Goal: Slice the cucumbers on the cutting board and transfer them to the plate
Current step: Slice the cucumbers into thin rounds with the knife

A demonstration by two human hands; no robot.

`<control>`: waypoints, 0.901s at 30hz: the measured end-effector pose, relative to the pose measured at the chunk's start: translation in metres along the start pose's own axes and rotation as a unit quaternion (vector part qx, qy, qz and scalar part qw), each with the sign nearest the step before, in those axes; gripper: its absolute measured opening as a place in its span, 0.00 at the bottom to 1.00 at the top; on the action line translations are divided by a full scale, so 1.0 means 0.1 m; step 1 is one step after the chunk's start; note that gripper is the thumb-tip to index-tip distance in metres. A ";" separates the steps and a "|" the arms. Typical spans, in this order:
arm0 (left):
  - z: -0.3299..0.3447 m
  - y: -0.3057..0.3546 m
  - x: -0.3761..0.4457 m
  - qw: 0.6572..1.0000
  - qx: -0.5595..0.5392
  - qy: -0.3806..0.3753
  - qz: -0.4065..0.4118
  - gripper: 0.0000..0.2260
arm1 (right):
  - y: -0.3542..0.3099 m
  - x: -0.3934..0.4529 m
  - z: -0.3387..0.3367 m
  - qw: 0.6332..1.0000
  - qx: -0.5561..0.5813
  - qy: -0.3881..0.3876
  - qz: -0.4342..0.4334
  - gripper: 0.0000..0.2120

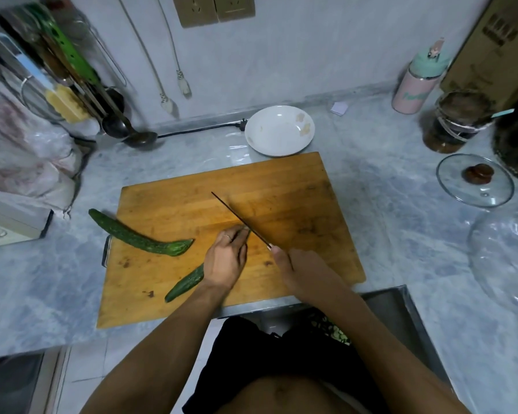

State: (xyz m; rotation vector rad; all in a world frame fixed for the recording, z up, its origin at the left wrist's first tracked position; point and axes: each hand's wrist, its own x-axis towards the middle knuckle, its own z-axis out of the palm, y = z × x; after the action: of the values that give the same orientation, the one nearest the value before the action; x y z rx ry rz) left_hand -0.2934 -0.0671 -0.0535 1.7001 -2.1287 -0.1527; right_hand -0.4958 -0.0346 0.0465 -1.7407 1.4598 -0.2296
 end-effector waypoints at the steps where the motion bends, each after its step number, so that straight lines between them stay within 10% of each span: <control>1: -0.01 0.00 0.00 1.000 0.000 -0.002 0.005 0.15 | -0.01 -0.02 0.00 1.000 0.000 0.000 0.001 0.27; 27: -0.03 -0.01 0.01 1.000 -0.003 -0.017 0.001 0.15 | 0.03 0.35 0.29 0.999 -0.018 0.005 0.026 0.35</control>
State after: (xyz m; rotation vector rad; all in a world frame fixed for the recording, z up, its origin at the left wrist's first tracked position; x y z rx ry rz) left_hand -0.2918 -0.0681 -0.0502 1.7045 -2.1519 -0.1876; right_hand -0.4694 -0.0514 0.0137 -1.7294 1.5242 -0.1859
